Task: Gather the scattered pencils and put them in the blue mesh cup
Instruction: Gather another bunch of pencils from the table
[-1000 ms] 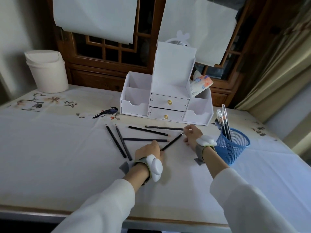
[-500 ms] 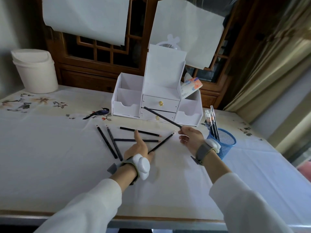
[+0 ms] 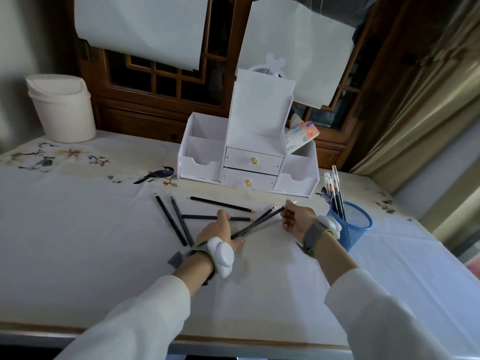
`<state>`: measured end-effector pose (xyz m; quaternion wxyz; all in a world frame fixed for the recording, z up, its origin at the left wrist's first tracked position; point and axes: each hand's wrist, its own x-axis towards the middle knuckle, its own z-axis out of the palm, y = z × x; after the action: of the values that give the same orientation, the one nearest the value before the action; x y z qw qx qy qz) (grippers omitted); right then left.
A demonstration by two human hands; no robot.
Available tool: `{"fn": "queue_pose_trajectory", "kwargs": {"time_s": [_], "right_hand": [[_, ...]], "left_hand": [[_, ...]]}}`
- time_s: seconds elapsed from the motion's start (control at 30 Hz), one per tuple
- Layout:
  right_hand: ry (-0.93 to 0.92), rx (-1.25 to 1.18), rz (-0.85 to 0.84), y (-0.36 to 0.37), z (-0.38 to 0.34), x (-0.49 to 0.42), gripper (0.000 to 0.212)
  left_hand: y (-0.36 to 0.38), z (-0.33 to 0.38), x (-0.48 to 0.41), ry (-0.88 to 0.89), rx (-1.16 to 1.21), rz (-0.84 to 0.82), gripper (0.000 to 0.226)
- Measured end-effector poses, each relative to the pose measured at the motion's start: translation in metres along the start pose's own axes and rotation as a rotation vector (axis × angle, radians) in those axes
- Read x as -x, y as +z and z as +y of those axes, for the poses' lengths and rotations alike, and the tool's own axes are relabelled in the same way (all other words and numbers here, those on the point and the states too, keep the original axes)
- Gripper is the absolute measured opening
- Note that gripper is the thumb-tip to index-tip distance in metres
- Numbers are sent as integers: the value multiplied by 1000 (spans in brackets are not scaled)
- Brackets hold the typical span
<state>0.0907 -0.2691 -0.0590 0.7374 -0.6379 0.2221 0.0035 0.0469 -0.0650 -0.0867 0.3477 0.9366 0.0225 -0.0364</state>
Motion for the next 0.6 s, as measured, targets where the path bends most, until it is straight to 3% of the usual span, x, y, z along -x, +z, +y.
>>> {"fn": "queue_pose_trajectory", "kwargs": {"time_s": [0.07,0.27,0.6], "right_hand": [[-2,102,63,5,2,-7,34],[-26,538,126,7,4,-16,44],[-113,666,89,13,9,-20,47]], "left_hand": [[1,-3,1,-26,31,-17,40],[2,1,1,123,-206,-42,44],[6,21,4,61,-480,-56,32]]}}
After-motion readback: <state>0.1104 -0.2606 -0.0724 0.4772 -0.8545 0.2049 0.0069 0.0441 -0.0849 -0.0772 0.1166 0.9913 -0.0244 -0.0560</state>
